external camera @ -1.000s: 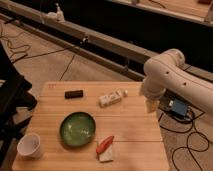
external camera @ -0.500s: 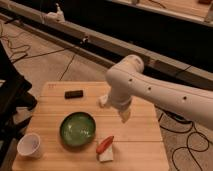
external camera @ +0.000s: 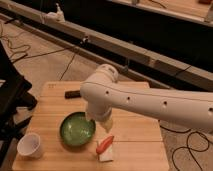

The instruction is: Place the ceramic cup in the ceramic bowl

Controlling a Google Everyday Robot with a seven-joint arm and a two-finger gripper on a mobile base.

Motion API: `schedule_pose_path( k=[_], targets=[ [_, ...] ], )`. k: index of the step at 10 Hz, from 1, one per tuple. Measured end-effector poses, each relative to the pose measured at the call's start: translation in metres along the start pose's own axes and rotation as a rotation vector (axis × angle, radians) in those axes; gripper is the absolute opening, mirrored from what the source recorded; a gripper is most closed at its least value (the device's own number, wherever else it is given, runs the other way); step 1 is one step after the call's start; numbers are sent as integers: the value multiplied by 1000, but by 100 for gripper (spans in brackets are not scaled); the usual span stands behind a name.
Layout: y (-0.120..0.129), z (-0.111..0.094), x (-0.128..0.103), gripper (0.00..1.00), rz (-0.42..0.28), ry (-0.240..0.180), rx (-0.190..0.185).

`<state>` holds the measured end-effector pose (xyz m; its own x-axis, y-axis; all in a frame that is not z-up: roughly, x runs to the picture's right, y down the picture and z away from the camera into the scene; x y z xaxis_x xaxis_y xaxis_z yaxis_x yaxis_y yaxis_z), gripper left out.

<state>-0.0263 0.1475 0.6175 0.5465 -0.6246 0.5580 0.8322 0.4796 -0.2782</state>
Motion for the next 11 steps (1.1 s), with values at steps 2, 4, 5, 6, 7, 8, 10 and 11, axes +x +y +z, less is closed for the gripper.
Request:
schedule_pose_path(
  k=[2, 4, 5, 6, 7, 8, 10, 11],
  targets=[
    [0, 0, 1, 65, 1, 1, 0],
    [-22, -3, -1, 65, -50, 26, -4],
    [-40, -3, -7, 65, -91, 37, -4],
    [-64, 0, -19, 65, -151, 39, 2],
    [-93, 4, -36, 65, -230, 36, 10],
    [-114, 10, -49, 65, -293, 40, 11],
    [-144, 20, -73, 65, -395, 34, 9],
    [-159, 27, -88, 65, -448, 27, 6]
  ],
)
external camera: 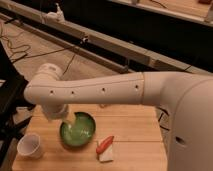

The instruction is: Place the ceramic cup in the ceramic bowl

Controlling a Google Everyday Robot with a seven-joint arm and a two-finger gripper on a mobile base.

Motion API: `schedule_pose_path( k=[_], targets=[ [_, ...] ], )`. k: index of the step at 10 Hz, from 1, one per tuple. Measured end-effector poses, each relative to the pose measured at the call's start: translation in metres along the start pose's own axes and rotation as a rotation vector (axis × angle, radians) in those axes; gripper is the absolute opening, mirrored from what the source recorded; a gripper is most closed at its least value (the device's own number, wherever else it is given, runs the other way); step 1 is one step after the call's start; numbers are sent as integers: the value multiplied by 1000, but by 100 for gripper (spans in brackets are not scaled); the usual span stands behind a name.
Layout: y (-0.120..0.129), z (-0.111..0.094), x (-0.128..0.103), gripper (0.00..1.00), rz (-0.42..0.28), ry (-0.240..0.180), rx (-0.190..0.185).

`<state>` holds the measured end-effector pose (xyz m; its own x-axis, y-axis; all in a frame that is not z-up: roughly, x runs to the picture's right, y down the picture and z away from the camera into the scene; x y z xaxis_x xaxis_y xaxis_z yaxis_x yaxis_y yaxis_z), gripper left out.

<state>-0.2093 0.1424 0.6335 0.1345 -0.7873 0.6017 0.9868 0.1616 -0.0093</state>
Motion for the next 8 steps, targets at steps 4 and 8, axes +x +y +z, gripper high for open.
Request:
schedule_pose_path(
  k=[4, 8],
  targets=[
    [-56, 11, -32, 65, -159, -9, 40],
    [-55, 11, -31, 65, -158, -5, 38]
  ],
)
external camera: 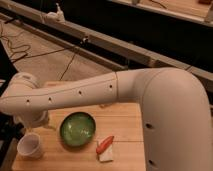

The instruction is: Place the ceramic cup in the ceramic bowl

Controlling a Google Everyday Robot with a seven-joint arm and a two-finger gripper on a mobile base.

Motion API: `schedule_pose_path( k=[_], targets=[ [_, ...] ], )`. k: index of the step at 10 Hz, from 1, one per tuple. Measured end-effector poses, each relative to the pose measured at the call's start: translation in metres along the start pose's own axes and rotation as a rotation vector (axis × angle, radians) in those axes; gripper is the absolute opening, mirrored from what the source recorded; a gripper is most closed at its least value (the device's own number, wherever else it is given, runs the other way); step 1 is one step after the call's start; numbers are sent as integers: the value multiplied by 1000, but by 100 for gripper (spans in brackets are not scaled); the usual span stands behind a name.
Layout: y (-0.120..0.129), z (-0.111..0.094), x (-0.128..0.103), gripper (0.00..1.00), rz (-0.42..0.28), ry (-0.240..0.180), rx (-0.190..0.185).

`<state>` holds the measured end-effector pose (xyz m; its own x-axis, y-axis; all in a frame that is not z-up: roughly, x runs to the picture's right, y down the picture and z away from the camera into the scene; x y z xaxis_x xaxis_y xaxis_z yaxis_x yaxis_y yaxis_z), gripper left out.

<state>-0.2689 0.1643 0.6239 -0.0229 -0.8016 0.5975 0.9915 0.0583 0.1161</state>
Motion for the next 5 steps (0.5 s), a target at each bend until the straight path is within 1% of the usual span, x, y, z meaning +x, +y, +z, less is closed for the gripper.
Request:
schedule_pose_path(
  k=[1, 2, 3, 4, 5],
  targets=[
    [0, 1, 2, 65, 2, 8, 4],
    [-4, 7, 4, 65, 10, 16, 30],
    [-12, 13, 4, 65, 22, 10, 78],
    [-21, 20, 3, 65, 41, -7, 142],
    [-25, 23, 1, 65, 56, -24, 189]
  ],
)
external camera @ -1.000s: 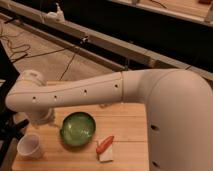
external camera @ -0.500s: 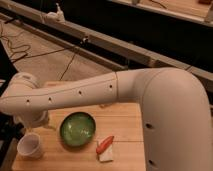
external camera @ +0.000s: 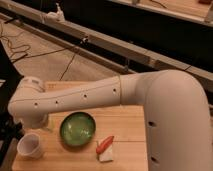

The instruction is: Place the ceramic cup in the ceramic bowl

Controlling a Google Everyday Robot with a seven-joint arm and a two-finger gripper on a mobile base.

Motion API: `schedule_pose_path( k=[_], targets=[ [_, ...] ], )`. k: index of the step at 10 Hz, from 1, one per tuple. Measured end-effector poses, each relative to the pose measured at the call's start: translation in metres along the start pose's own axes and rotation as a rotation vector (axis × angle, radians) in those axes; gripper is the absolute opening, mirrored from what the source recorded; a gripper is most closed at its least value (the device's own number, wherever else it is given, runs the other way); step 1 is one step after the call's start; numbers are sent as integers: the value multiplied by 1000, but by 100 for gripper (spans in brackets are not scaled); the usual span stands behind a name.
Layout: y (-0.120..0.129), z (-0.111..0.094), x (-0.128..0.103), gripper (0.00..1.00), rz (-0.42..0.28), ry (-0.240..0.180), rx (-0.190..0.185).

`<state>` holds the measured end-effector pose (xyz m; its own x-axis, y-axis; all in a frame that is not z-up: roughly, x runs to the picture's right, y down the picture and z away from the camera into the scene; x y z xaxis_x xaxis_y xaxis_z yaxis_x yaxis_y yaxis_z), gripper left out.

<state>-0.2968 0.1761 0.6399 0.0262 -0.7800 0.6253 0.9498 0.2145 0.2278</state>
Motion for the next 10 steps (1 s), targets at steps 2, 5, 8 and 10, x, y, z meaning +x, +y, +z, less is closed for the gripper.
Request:
schedule_pose_path(
  k=[2, 5, 8, 10],
  targets=[
    [-7, 5, -3, 65, 38, -40, 114],
    [2, 9, -6, 65, 72, -105, 227],
    [19, 16, -5, 65, 85, -146, 243],
    [25, 18, -3, 65, 81, -164, 244]
  ],
)
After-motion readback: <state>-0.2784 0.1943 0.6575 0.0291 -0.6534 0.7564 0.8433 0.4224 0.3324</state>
